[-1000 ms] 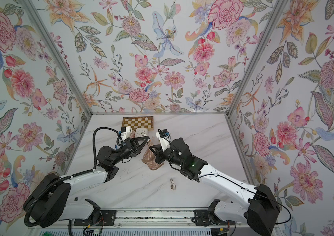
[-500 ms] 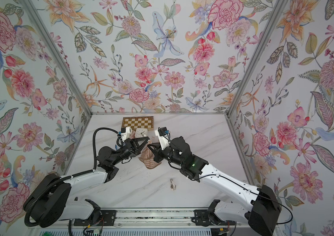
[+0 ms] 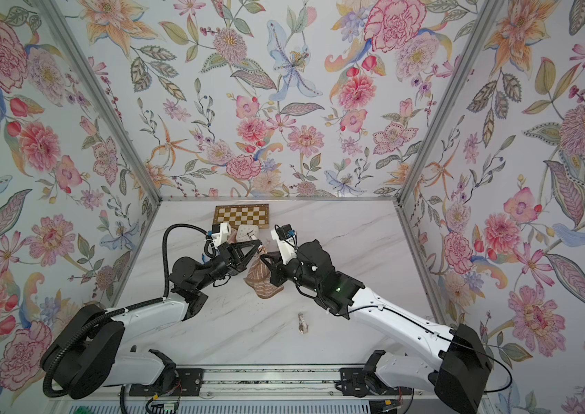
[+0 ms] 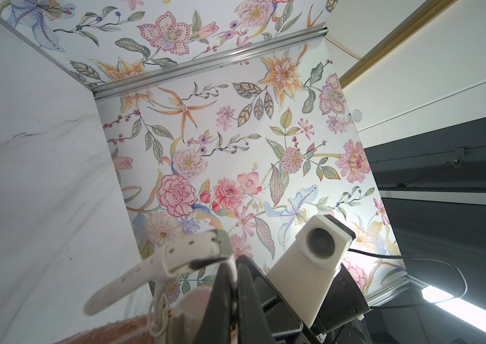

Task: Wipe the watch dial
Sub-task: Wipe the dirt from the watch dial.

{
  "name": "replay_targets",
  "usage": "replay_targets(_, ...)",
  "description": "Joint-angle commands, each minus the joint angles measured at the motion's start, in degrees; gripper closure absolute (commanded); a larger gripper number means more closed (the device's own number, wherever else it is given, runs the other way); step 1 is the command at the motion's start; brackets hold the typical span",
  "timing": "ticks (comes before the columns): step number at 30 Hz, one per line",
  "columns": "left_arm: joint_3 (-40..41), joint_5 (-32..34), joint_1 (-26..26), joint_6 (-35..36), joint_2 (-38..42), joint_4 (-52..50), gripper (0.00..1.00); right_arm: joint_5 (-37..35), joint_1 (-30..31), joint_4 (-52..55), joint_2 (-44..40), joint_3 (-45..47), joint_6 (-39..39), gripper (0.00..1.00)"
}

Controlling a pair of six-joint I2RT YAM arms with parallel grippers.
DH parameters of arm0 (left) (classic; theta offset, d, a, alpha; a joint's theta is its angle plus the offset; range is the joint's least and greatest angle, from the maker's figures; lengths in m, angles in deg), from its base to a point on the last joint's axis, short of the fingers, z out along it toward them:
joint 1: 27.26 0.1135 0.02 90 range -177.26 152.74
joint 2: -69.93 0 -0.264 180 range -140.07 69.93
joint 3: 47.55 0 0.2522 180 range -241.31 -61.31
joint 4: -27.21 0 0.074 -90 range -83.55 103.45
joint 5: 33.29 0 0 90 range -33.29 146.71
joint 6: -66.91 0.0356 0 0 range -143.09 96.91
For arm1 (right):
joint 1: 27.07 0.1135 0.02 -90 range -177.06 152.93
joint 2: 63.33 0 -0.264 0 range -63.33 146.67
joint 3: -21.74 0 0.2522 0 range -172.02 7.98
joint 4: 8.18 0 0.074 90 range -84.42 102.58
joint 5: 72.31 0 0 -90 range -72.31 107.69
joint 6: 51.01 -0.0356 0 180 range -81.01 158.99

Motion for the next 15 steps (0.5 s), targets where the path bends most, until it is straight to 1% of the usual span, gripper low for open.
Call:
replay_targets(1, 0.7, -1.1, 0.0, 0.8, 0.6, 3.0, 1.0, -1.0, -0.8, -0.7, -0.7, 1.1, 0.0, 1.0)
replay_targets(6, 0.6, -1.2, 0.1, 0.9, 0.7, 2.7, 1.0, -0.3, -0.5, -1.7, -0.4, 2.9, -1.9, 1.0)
replay_targets(15, 0.8, -1.1, 0.1, 0.9, 0.6, 3.1, 1.0, -1.4, -0.5, 1.9, -2.7, -3.2, 1.4, 1.0)
